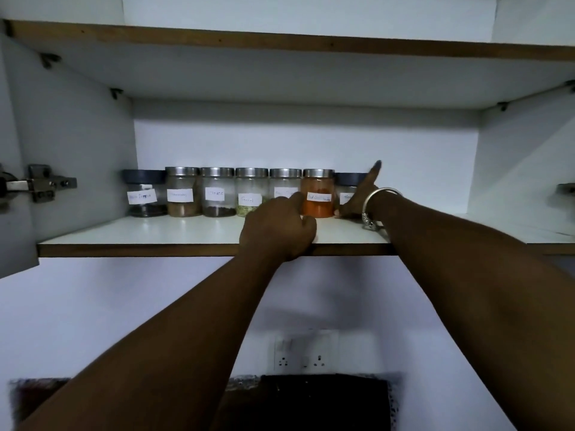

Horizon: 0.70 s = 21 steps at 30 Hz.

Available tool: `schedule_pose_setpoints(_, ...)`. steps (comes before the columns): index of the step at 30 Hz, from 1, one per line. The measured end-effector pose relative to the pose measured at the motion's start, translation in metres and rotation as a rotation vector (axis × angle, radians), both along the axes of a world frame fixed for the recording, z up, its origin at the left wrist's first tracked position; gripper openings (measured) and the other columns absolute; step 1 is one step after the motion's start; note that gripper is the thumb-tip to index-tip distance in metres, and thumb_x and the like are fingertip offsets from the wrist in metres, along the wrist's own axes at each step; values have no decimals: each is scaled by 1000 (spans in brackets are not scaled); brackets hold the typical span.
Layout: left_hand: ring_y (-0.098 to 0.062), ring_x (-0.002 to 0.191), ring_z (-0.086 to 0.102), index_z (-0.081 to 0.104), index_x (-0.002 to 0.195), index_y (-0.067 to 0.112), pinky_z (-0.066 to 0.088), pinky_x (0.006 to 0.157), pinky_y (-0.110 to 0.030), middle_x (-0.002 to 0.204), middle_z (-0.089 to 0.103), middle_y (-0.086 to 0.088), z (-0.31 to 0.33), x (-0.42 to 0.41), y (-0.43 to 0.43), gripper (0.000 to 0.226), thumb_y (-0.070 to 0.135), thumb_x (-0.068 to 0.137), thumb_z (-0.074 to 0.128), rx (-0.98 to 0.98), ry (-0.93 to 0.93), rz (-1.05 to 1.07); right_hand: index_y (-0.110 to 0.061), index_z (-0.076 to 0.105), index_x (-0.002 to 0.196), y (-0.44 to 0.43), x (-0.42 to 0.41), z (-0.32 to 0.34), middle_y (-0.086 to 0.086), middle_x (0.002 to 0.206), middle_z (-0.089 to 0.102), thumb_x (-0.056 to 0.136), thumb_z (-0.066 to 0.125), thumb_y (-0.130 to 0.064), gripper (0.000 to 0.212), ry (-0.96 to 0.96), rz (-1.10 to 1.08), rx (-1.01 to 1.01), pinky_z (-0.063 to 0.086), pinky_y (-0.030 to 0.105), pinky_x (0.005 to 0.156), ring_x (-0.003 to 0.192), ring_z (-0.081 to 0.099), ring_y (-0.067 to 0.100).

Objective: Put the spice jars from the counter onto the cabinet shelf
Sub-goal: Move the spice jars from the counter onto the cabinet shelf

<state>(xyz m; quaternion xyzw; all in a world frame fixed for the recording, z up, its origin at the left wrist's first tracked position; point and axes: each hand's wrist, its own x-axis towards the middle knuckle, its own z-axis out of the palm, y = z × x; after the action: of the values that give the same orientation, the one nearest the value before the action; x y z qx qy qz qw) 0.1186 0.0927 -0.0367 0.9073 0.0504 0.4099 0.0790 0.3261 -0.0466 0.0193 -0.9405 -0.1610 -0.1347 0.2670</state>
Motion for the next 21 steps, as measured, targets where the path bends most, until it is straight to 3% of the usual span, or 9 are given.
schedule_pose_setpoints(2, -30, 94, 66, 60, 127, 23, 37, 68, -33, 102, 72, -8, -5, -4, -4, 50, 45, 87, 41, 55, -108, -10, 10, -16, 155, -12, -15, 1, 42, 160, 20, 83, 84, -26, 129, 85, -5, 2, 21, 63, 119, 145, 28, 56)
schedule_pose_setpoints(5, -30, 86, 65, 63, 120, 22, 33, 64, -32, 91, 71, -6, -5, -10, -6, 45, 42, 86, 41, 74, -124, -13, -2, -6, 161, -25, -48, -3, 24, 166, 23, 81, 85, -34, 126, 142, 39, -52, 36, 42, 114, 148, 36, 40)
schedule_pose_setpoints(8, -31, 78, 64, 66, 92, 20, 29, 56, -31, 69, 58, 0, -3, -15, -10, 35, 42, 84, 40, 54, -47, -20, -12, 44, 151, -30, -95, -12, 12, 151, 52, 89, 74, -44, 76, 129, 219, -182, 43, 31, 99, 133, 53, 30)
schedule_pose_setpoints(11, -30, 73, 64, 66, 73, 16, 28, 52, -29, 64, 55, 1, -2, -21, -11, 37, 42, 82, 40, 56, 4, -21, -15, 57, 141, -36, -144, -37, 13, 143, 60, 104, 45, -46, 50, 12, 274, -221, 42, 33, 103, 128, 57, 32)
schedule_pose_setpoints(13, -34, 80, 68, 72, 81, 11, 36, 58, -33, 77, 68, -10, -8, -29, -11, 41, 40, 90, 44, 109, 31, -18, -11, 60, 135, -41, -174, -65, 18, 137, 63, 108, 25, -48, 58, -218, 227, -329, 41, 40, 101, 124, 58, 39)
schedule_pose_setpoints(16, -40, 93, 69, 76, 94, 9, 40, 68, -37, 97, 74, -19, -23, -51, -19, 43, 36, 106, 45, 163, 38, 11, -4, 65, 122, -55, -205, -84, 22, 127, 67, 108, 37, -41, 48, -529, 177, -300, 40, 43, 100, 118, 58, 44)
schedule_pose_setpoints(19, -43, 103, 66, 73, 114, 8, 44, 76, -42, 111, 74, -21, -53, -90, -35, 30, 25, 106, 49, 149, -35, -127, -4, 64, 124, -59, -234, -103, 21, 130, 65, 104, 45, -39, 45, -568, 217, -197, 35, 41, 108, 123, 56, 40)
schedule_pose_setpoints(21, -39, 112, 65, 68, 131, 11, 47, 84, -38, 124, 73, -16, -84, -122, -45, 35, 18, 101, 51, 75, -69, -229, -5, 64, 129, -52, -261, -133, 18, 131, 65, 98, 53, -36, 45, -512, 325, -5, 42, 42, 107, 125, 56, 38)
